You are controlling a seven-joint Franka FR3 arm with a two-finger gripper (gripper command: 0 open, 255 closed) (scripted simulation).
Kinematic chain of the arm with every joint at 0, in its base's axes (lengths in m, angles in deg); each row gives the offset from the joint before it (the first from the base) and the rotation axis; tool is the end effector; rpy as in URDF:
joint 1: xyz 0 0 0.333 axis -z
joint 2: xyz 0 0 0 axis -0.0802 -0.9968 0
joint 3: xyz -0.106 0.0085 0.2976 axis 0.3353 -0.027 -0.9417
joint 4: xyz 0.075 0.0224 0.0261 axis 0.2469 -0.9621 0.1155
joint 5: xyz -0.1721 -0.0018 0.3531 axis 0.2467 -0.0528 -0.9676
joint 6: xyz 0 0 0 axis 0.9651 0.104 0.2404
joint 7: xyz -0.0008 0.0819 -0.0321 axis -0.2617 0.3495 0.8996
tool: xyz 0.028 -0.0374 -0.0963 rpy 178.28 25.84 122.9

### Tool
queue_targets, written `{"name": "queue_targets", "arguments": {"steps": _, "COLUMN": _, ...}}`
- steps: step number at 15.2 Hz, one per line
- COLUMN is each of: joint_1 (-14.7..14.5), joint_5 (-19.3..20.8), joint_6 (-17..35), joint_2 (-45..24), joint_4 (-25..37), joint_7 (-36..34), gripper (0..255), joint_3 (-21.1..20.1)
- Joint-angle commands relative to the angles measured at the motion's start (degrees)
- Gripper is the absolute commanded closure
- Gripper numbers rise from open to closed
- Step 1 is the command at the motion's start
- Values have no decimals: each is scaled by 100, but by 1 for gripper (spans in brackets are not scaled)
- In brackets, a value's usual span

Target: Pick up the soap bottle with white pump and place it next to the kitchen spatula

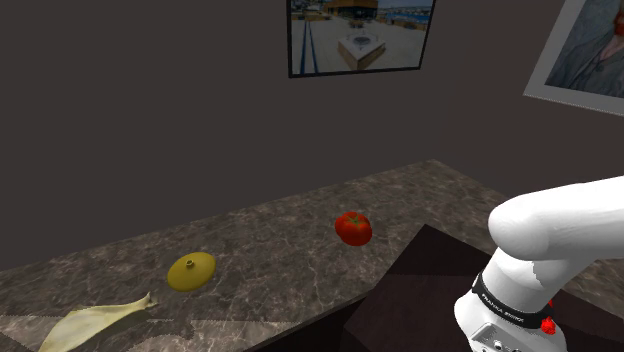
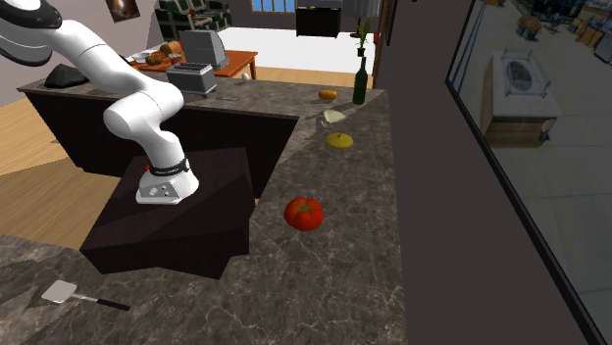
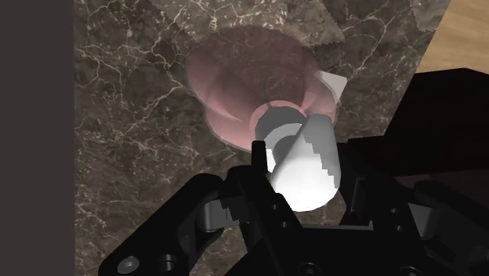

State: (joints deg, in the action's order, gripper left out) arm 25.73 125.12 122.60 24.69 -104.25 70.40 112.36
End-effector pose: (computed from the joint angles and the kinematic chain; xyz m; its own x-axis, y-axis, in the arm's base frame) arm -0.4332 -0.3907 0.4009 0.9898 -0.1390 0.0310 -0.1389 -0.9903 -0.0026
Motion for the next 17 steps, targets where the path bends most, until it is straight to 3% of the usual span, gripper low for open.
{"name": "queue_targets", "arguments": {"steps": 1, "joint_1": -36, "joint_5": 67, "joint_6": 105, "joint_2": 39, "joint_4": -66, "joint_7": -34, "gripper": 255, "joint_3": 88}}
{"name": "queue_targets", "arguments": {"steps": 17, "joint_1": -433, "joint_5": 716, "joint_6": 916, "joint_2": 422, "joint_4": -472, "joint_7": -328, "gripper": 255, "joint_3": 963}}
